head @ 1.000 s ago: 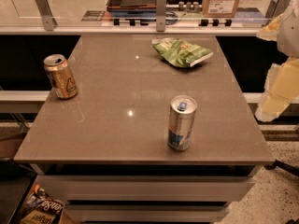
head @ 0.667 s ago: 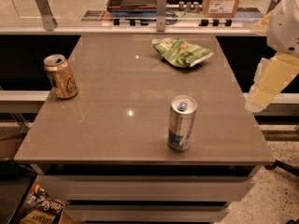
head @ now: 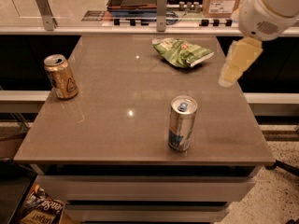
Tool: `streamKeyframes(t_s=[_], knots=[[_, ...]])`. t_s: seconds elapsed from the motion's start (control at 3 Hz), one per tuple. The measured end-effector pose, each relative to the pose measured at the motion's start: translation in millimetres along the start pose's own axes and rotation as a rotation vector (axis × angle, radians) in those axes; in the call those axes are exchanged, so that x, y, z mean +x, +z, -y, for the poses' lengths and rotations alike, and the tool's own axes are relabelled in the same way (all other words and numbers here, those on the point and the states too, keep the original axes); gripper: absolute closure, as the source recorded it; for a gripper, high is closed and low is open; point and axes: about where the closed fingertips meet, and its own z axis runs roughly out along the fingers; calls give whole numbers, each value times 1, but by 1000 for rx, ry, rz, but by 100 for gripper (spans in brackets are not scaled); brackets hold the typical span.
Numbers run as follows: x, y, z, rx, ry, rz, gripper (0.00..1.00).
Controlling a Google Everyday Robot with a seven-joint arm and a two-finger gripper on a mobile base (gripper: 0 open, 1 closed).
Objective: Move green jalapeno chip bag near orange can
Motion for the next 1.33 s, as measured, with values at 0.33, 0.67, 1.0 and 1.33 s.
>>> streamKeyframes(t_s=[0.33,0.67,1.0,1.33], knots=[[-10,27,40,15,38,39,0],[-12,51,72,34,103,85,0],[-13,77,94,60,172,123,0],[-22,125,104,58,242,153,0]])
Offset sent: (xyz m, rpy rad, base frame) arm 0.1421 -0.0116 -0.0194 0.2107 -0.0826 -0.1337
